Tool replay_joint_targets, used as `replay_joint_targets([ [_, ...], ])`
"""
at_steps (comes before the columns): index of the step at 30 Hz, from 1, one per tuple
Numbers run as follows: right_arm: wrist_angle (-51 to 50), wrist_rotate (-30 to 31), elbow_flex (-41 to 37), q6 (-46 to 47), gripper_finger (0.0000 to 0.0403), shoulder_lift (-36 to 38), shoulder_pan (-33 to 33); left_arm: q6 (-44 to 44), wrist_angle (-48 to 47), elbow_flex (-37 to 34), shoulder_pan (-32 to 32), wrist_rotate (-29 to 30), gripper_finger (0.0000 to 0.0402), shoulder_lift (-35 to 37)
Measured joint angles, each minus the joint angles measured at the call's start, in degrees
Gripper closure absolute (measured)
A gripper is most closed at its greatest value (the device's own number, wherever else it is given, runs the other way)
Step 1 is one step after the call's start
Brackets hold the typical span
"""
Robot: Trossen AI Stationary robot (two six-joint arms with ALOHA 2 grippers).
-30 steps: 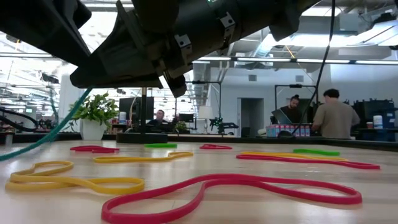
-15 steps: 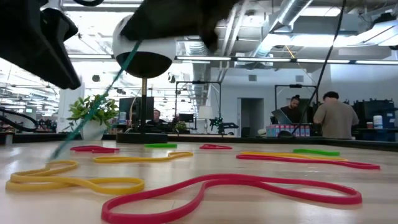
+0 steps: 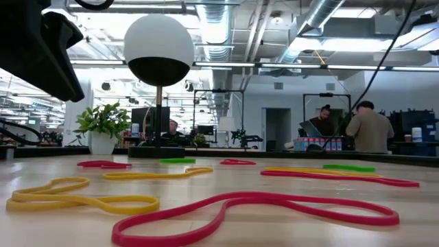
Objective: Pick and place items into bin
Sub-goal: Put the blue rubber band into the black bin
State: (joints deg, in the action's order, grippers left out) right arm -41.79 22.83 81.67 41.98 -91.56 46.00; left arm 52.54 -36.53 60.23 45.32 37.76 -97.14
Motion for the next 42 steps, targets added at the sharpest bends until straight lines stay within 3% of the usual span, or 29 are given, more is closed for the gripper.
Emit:
replay_joint_targets([
  [6,-24.8,2.4,0.0,35.4,0.0402,-1.1,8.4,0.2,0.0,0.0,0.0,0.0,0.0303,0.0],
  [11,-31.2,-1.3,-0.1,47.4,0.0402,-5.5,13.8,0.1,0.0,0.0,0.0,0.0,0.0303,0.0],
  [18,-18.4,-7.9,-0.1,44.8,0.0402,-12.5,17.5,-0.9,0.0,0.0,0.0,0.1,0.0303,0.0],
  [23,-11.1,-8.4,-0.1,39.0,0.0402,-15.7,17.7,-2.4,0.0,0.0,0.0,0.2,0.0303,0.0],
  [29,-6.1,-8.2,-0.1,38.9,0.0402,-16.6,17.2,-6.1,0.0,0.0,0.0,2.3,0.0303,0.0],
  [42,-6.7,-9.3,-0.1,52.6,0.039,-16.6,15.8,-10.4,0.0,0.0,-3.1,3.6,0.0303,0.0],
])
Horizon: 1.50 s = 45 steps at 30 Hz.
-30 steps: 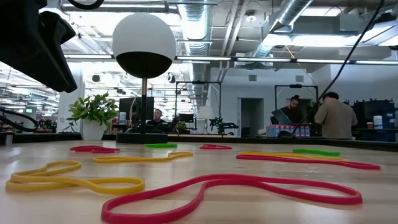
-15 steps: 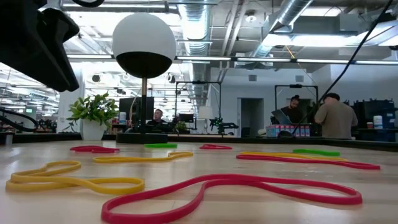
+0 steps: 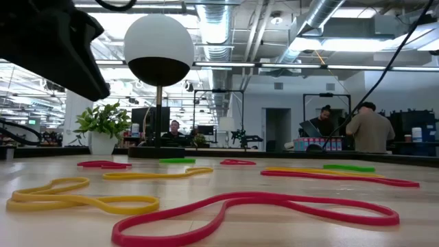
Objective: Pick and place items into bin
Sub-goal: Put the blue rubber band into the black bin, then put the yellow rubber band into the black bin
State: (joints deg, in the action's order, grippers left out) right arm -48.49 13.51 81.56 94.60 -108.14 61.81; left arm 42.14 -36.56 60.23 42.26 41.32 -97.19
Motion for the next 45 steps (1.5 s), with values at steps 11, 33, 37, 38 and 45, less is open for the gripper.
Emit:
replay_joint_targets([
  [11,-0.3,-0.2,0.0,-3.3,0.0347,0.0,-1.6,-0.7,0.0,0.0,-2.5,-0.3,0.0303,0.0],
  [33,-10.4,44.0,8.3,-19.0,0.0348,0.2,1.7,-5.2,11.3,0.0,-2.6,-15.4,0.0303,-0.3],
  [37,-5.9,46.8,8.2,-24.3,0.0348,0.1,-2.7,-10.8,18.1,-1.7,-1.5,-22.3,0.0303,-0.7],
  [38,-5.0,46.7,8.2,-25.3,0.0348,0.1,-3.9,-13.6,21.1,-2.2,-1.3,-23.8,0.0303,-1.1],
  [45,0.6,42.0,8.2,-26.1,0.0348,0.0,-12.0,-19.0,31.8,-5.1,-0.1,-25.3,0.0303,-4.9],
])
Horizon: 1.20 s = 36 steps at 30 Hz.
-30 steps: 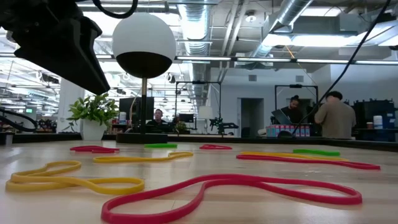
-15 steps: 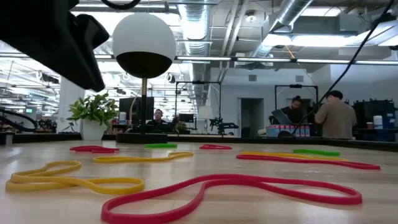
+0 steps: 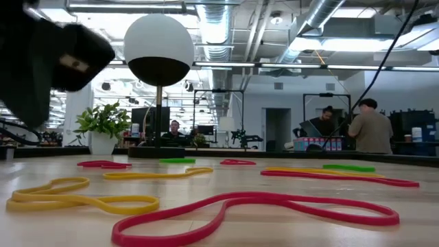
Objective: Pick and place items into bin
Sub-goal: Put the yellow rubber band into the black bin
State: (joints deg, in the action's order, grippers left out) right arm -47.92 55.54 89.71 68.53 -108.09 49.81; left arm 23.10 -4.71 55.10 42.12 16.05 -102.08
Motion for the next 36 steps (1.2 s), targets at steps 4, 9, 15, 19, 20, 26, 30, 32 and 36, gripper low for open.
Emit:
replay_joint_targets([
  [4,1.2,-6.4,0.0,0.0,0.0348,0.0,-2.6,-1.5,3.0,0.2,0.0,-0.6,0.0303,-4.8],
  [9,2.0,-8.2,0.0,-0.1,0.0348,-2.6,-3.8,-2.4,6.4,0.8,-0.1,1.6,0.0303,-9.6],
  [15,1.7,-9.2,-0.1,-0.1,0.0348,-7.3,-4.9,-0.5,6.2,0.8,-0.4,1.8,0.0331,-9.6],
  [19,2.6,-11.8,0.0,-3.0,0.0348,-10.2,-7.4,-0.9,6.0,0.8,-0.4,2.2,0.0386,-9.0],
  [20,2.9,-13.0,0.0,-5.1,0.0348,-11.0,-8.2,-1.0,6.0,0.8,-0.5,2.4,0.0393,-9.0],
  [26,11.3,-16.2,-0.1,-16.5,0.0348,-13.4,-12.2,-1.5,5.6,1.2,-0.4,3.8,0.0399,-9.1],
  [30,20.8,-18.2,0.0,-25.1,0.0348,-13.3,-13.3,-3.3,3.4,2.8,-0.5,6.1,0.04,-8.7],
  [32,26.6,-18.8,0.0,-30.9,0.0348,-13.2,-13.0,-3.5,0.4,3.4,-0.6,9.1,0.0401,-7.7],
  [36,34.2,-23.7,0.0,-38.1,0.0348,-13.0,-12.1,-3.1,-7.4,5.4,-0.6,13.3,0.0401,-5.0],
])
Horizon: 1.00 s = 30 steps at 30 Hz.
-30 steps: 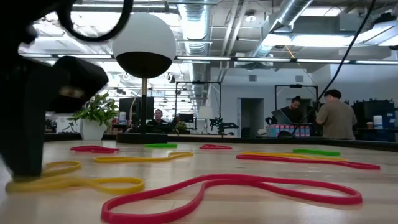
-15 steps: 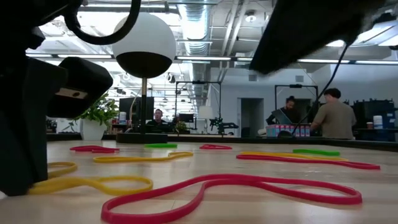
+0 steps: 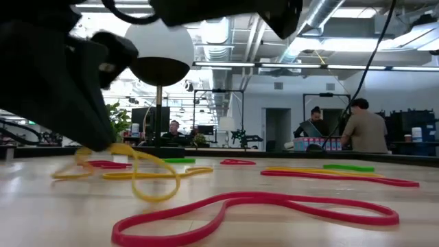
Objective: Pick and place items into bin
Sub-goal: Put the yellow rubber band into the black bin
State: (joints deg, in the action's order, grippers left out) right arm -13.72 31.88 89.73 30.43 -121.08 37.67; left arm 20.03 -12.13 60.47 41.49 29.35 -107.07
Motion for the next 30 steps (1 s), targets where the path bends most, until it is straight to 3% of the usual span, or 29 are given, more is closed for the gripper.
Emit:
replay_joint_targets([
  [20,-2.2,-0.4,0.0,1.0,0.0348,-0.2,-1.1,-3.6,-2.7,10.0,1.5,6.6,0.0401,1.6],
  [30,-2.0,-0.5,0.0,1.1,0.0348,-0.2,-1.2,-4.8,-2.5,10.3,1.5,8.3,0.0401,1.7],
])
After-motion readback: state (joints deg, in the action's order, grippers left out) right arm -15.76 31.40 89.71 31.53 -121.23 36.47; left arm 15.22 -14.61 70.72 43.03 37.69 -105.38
